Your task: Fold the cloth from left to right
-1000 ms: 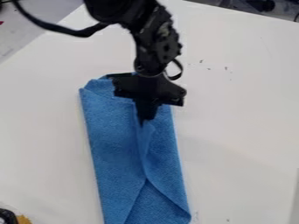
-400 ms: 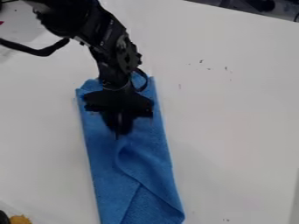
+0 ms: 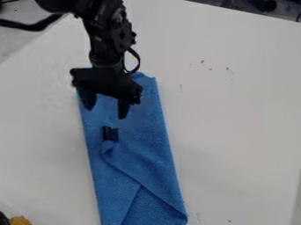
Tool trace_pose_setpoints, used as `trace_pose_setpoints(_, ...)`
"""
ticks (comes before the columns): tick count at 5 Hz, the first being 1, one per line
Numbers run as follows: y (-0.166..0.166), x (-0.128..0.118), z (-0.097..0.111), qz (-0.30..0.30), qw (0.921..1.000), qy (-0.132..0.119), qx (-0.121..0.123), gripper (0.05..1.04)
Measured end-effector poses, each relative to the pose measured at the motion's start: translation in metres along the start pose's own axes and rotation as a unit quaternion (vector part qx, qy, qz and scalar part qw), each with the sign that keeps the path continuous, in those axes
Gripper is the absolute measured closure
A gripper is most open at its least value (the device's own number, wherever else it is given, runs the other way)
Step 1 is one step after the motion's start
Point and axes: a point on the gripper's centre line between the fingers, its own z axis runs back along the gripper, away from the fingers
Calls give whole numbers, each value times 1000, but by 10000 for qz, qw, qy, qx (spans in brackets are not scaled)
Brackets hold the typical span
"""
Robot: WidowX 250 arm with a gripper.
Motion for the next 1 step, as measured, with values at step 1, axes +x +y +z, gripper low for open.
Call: trace_pose_setpoints(1, 1, 12, 7, -489, 9982, 108, -336, 80)
